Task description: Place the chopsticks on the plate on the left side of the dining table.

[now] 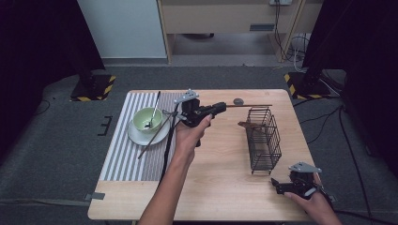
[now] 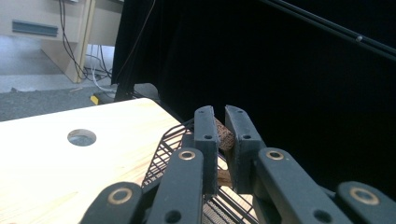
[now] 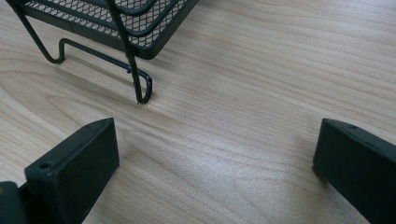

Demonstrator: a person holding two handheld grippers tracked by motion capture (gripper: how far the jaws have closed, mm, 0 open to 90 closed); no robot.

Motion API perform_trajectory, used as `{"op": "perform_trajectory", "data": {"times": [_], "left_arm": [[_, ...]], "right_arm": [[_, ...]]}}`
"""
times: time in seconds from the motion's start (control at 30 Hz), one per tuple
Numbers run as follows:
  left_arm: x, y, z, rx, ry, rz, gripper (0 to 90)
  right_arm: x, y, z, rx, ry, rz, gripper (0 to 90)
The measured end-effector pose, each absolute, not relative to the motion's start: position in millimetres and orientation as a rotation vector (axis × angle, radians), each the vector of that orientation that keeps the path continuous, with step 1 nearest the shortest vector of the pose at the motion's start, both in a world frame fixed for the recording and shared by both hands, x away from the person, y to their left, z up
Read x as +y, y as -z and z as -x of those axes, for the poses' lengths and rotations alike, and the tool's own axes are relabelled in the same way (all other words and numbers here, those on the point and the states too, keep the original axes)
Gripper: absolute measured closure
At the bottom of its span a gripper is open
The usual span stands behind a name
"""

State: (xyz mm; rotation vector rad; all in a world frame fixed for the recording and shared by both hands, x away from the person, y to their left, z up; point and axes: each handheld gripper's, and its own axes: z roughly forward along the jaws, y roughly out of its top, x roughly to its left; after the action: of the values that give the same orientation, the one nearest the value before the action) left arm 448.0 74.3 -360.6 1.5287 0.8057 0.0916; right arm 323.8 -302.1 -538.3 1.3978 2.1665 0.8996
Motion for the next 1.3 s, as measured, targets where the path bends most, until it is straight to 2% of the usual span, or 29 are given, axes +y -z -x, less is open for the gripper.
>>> {"op": "perform_trajectory", "data": {"times": [0.53,1.3], "left_arm": [[95.5,363.5,-446.0,0.895,-0.157,-1.424,83.6],[131.3,369.5,-439.1,0.972,-0.24,-1.363,83.6]], "right_arm": [[-302.0,538.3,-323.8,2.166,-0.899,-1.398,0.4],[-302.1,538.3,-323.8,2.166,-0.899,-1.397,0.4]]}}
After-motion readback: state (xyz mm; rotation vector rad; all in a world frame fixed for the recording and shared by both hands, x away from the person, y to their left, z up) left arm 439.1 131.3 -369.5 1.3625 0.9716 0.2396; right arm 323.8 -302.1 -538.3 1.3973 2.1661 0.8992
